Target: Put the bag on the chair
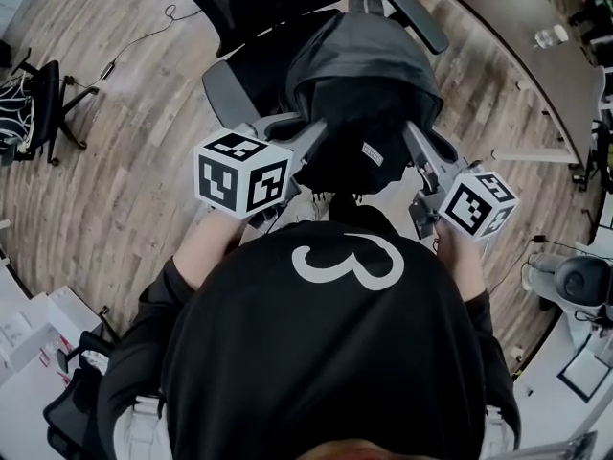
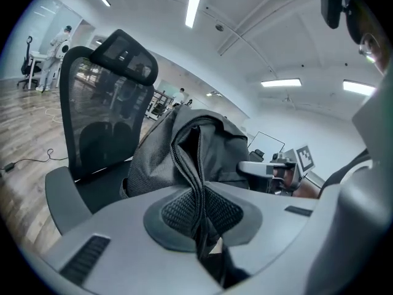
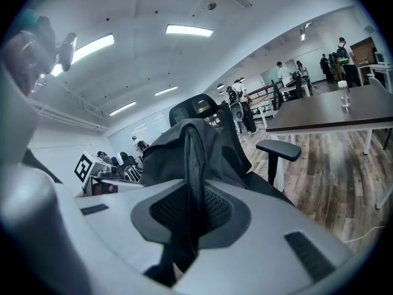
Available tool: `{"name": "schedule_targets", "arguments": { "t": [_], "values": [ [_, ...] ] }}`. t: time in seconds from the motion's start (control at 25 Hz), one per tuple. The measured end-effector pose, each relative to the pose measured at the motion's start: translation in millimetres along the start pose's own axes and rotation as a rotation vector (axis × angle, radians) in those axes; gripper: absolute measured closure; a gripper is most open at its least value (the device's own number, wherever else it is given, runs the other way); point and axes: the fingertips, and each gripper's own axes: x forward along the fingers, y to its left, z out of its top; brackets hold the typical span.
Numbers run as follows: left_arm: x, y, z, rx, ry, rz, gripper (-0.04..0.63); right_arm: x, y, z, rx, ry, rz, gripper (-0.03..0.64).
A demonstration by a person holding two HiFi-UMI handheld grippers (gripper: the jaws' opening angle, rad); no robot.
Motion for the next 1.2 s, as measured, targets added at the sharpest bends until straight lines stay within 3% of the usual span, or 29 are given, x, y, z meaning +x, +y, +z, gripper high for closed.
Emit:
{"name": "schedule_targets", "arguments": {
  "t": [0.44, 1.2],
  "values": [
    [7.5, 23.7, 24.0, -0.026, -0.033, 0.083, 0.551, 40.9, -11.8, 24.1, -0.017, 0.024, 0.085, 0.56],
    [68.5, 103.3, 83.7, -0.175, -0.074, 0.317, 0.551, 161.8, -77.6, 81.5, -0.046, 0.15, 0.304, 0.56]
  ]
}}
